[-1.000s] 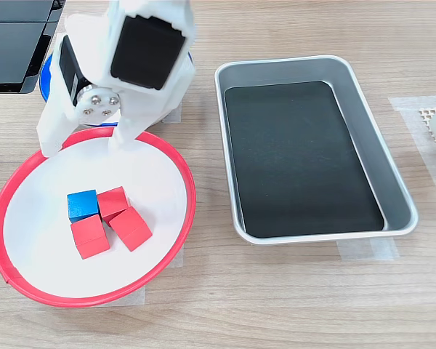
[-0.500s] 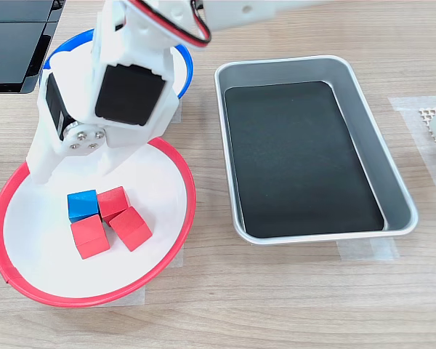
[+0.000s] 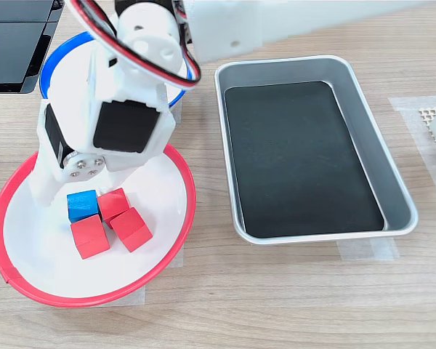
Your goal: Relocate any misplaced blocks to their matching dishes.
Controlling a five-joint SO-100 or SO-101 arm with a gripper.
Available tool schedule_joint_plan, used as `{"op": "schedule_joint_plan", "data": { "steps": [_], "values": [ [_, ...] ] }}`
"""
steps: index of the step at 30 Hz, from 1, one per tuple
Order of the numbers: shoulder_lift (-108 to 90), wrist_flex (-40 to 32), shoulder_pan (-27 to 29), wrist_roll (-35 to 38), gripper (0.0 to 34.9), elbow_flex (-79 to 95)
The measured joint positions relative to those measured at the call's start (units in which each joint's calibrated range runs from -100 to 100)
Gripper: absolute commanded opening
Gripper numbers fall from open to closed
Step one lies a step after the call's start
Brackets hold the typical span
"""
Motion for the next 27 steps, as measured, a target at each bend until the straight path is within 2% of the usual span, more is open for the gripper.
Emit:
{"op": "schedule_joint_plan", "data": {
  "steps": [21, 25, 27],
  "values": [
    [3.2, 1.2, -1.0, -1.0, 15.7, -2.0],
    [3.2, 2.2, -1.0, -1.8, 14.8, -2.2],
    [3.9, 2.2, -0.9, -2.0, 13.3, -2.9]
  ]
}}
